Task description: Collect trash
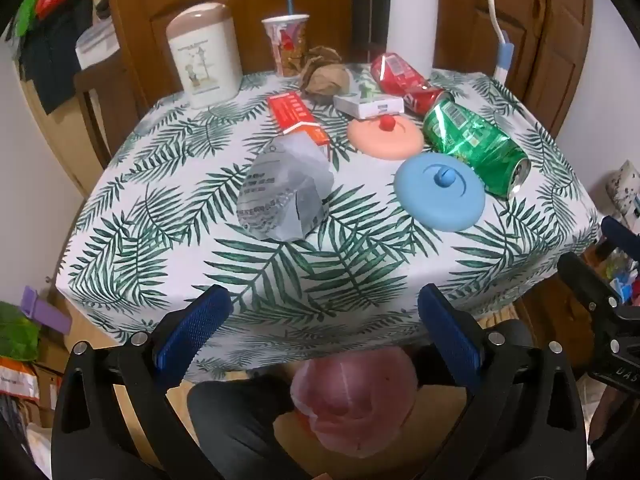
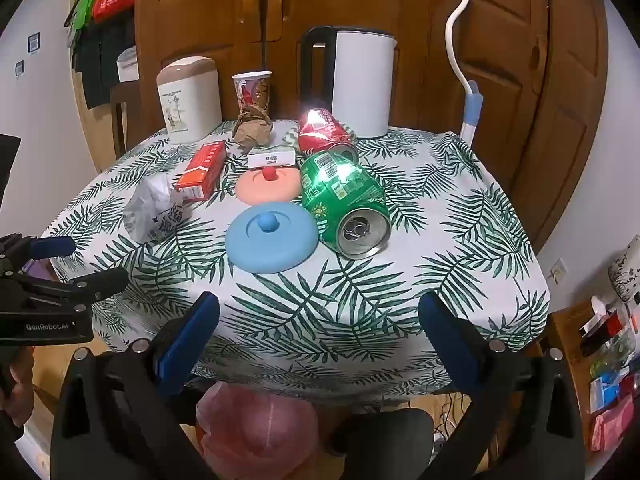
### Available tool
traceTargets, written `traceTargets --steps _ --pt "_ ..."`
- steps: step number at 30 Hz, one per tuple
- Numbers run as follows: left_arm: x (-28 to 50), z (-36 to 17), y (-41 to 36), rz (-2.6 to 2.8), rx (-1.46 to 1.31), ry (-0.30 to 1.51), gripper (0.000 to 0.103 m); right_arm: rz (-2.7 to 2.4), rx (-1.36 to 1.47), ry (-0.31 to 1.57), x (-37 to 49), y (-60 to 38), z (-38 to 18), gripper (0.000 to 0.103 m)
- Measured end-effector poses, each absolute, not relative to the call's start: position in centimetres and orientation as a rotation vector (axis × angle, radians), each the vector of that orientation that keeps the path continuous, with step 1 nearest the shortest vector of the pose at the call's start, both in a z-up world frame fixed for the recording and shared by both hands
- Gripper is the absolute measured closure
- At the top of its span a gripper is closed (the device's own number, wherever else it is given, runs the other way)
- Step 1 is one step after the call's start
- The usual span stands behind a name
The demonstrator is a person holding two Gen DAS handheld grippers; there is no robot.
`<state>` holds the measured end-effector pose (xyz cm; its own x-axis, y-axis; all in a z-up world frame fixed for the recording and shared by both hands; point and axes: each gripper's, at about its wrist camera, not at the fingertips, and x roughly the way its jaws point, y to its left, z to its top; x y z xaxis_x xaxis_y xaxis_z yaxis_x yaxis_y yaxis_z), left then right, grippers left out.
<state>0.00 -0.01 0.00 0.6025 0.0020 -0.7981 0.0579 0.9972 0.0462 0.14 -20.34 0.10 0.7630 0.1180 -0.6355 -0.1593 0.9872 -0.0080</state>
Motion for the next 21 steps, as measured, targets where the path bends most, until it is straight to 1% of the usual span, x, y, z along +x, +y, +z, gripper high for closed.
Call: traceTargets --steps 21 --pt "-0.09 0.04 -0.16 -0.032 0.074 0.919 0.006 0.153 -0.081 0.691 0.29 -20.33 -0.22 0.005"
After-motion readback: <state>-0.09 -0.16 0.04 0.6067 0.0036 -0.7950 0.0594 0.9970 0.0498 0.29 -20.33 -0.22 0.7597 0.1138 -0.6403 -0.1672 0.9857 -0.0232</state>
